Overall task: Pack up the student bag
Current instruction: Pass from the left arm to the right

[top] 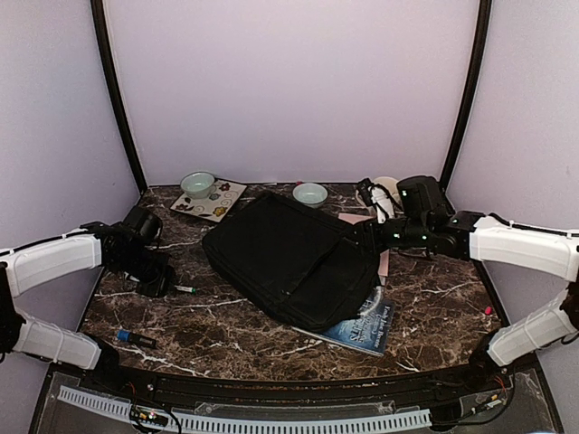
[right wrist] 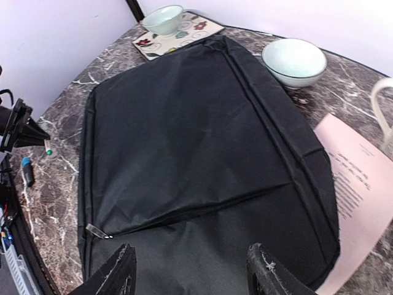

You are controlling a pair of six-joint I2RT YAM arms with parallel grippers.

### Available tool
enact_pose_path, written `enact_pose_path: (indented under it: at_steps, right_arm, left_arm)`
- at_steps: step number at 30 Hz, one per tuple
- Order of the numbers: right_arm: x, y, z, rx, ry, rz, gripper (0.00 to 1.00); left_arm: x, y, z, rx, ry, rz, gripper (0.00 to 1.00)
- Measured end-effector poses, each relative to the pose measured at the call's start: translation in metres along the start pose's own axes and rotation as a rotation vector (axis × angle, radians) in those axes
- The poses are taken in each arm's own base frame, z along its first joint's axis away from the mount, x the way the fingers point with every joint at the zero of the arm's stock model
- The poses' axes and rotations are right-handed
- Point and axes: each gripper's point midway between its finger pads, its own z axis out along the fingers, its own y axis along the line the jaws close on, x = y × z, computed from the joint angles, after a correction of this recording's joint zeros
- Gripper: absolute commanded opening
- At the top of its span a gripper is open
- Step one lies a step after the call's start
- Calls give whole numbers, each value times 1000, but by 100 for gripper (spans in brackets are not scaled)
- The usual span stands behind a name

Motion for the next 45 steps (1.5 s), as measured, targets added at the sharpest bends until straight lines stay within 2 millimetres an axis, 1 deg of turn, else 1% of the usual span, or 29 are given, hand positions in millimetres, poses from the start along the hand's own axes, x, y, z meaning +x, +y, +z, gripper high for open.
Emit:
enact_pose_path:
  at_steps: [4,7,11,15,23,31,34,36,40,42,45]
  right_arm:
    - [-7,10,4,-58,-17,6,62]
    - [-16,17,5,-97,-48,20,61]
    - [-31,26,7,-139,-89,36,61]
    - [-39,33,15,-166,-95,43,61]
    - [-46,59,27,-220,-106,29,61]
    - [-48,79,42,-243,-94,14,61]
    - [-53,83,46,-251,-99,9,61]
    - [-56,85,49,-254,-101,8,59]
    - [-65,90,58,-269,-108,3,56]
    - [-70,92,64,-274,-112,2,56]
    - [-72,93,72,-276,-107,2,55]
  left_arm:
    - [25,-26,-13,75,41,57,0]
    - [42,-43,-20,113,67,89,0]
    - [64,-66,-28,151,96,121,0]
    - [86,-88,-33,189,128,145,0]
    - [128,-126,-30,240,213,178,0]
    - [169,-172,-36,316,291,207,0]
    - [181,-183,-36,331,314,220,0]
    - [191,-186,-35,335,329,232,0]
    - [212,-185,-33,331,367,260,0]
    - [220,-185,-32,328,386,271,0]
    - [229,-187,-33,329,407,282,0]
